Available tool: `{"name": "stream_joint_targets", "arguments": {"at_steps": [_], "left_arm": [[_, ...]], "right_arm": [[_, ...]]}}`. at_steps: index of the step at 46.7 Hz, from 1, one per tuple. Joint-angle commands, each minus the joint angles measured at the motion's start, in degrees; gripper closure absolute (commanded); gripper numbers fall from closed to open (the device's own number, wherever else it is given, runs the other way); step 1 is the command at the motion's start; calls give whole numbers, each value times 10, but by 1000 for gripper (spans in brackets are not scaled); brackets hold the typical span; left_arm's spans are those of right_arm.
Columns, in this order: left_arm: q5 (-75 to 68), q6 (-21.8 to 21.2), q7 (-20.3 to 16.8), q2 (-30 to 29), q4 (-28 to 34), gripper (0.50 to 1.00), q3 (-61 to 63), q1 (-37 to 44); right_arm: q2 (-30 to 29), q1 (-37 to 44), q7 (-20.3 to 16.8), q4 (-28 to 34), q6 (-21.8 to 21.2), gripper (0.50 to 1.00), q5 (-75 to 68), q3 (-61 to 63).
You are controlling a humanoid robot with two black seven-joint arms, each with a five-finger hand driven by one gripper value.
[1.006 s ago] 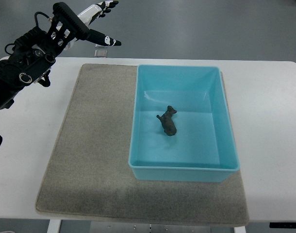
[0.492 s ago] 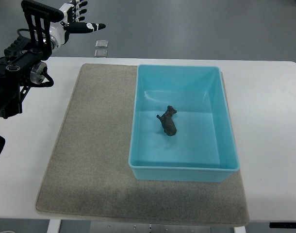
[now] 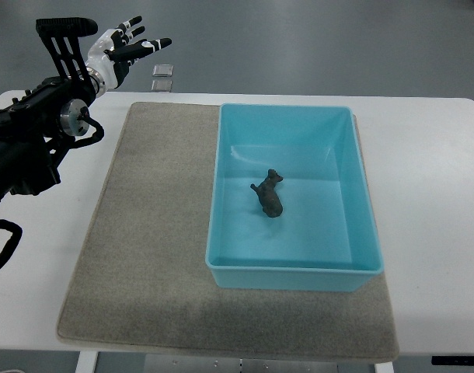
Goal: Place brown hippo in blue box with left hand
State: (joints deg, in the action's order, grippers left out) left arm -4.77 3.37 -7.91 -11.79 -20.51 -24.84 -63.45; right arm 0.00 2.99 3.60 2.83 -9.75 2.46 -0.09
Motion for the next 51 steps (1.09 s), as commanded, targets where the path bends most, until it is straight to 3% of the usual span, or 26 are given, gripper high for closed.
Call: {"name": "stream_joint_targets", "arguments": {"at_steps": [1,8,16,20,51], "left_arm": [[28,8,3,0,-1,501,-1,1],[113,72,2,0,9,500,-2,4],[193,190,-8,3,34,500,-2,15],[195,220,-11,14,35,500,-5,21],[193,208,-23,19,31,500,-38,32]], "right_arm": [[0,0,0,1,0,564,0,0],[0,0,0,0,0,564,0,0],[0,0,0,1,1,564,0,0],[0,0,0,1,0,564,0,0],[0,0,0,1,0,564,0,0]]}}
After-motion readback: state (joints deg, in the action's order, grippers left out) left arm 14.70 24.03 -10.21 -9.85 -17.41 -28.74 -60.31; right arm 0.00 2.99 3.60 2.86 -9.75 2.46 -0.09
